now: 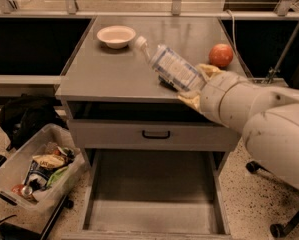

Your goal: Pick blue plastic bottle from middle drawer and place on counter

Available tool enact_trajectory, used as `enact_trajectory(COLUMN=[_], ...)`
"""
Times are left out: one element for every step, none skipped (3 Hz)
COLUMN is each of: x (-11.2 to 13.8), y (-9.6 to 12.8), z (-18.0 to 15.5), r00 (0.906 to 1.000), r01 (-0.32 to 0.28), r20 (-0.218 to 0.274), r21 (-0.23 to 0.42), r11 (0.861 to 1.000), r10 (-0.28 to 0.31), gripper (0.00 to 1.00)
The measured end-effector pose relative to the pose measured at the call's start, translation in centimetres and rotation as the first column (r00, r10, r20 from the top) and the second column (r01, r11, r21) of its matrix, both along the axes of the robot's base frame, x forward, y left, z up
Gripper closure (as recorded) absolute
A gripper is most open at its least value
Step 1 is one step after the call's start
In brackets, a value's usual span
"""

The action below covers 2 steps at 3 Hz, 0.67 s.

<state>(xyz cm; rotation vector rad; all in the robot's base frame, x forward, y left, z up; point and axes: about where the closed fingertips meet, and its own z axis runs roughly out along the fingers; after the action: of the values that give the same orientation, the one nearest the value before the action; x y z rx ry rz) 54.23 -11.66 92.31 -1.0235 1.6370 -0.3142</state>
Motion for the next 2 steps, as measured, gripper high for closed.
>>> enact_trajectory(x=[0.94, 1.07], y=[-0.31, -0.22], z=[4.36, 4.7], r00=[0.9972, 0.9969], r01=[0.011, 0.009], r20=[0.073, 0.079], r21=[0.02, 0.022], r11=[1.0, 1.0], r10=[-0.012, -0.011], gripper=[1.0, 1.0])
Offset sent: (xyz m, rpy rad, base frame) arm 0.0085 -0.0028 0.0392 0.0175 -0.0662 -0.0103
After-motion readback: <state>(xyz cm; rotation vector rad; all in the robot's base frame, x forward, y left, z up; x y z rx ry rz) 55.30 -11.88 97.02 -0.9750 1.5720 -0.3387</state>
